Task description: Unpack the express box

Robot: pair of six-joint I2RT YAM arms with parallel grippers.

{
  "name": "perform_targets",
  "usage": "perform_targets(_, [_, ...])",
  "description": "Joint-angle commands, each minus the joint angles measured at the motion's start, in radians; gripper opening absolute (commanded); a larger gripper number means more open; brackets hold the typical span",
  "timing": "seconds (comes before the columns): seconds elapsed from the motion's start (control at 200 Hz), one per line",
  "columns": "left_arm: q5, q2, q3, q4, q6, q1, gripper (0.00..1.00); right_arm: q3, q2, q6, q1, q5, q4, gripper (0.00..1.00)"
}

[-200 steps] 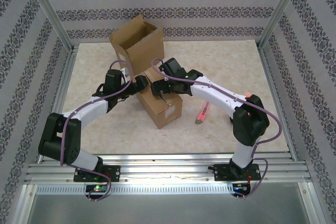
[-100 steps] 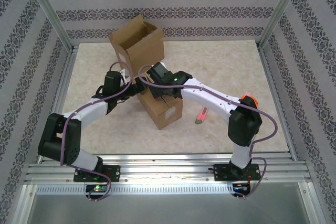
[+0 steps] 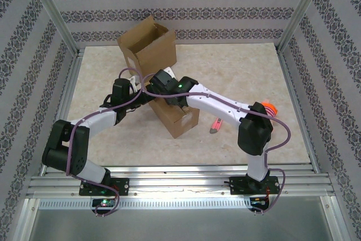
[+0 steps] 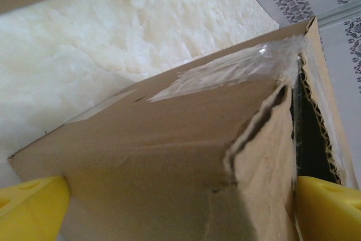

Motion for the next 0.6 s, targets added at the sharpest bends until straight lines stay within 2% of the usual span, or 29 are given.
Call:
perform_targets(0.0, [0.061, 0.029, -0.03, -0.085, 0.022, 0.0, 1.0, 0.039, 0.024, -0.033, -0.009, 0.156, -0.048, 0.66])
perform_targets(0.28, [0.054, 0.078, -0.039, -0.109, 0.065, 0.001, 1.0, 0.095, 0.021, -0.13, 0.008, 0.301, -0.037, 0.54])
perform_targets(0.595, [0.047, 0.095, -0.047, -0.134, 0.098, 0.016, 1.0, 0.14, 0.006, -0.24, 0.0, 0.391, -0.019, 0.52])
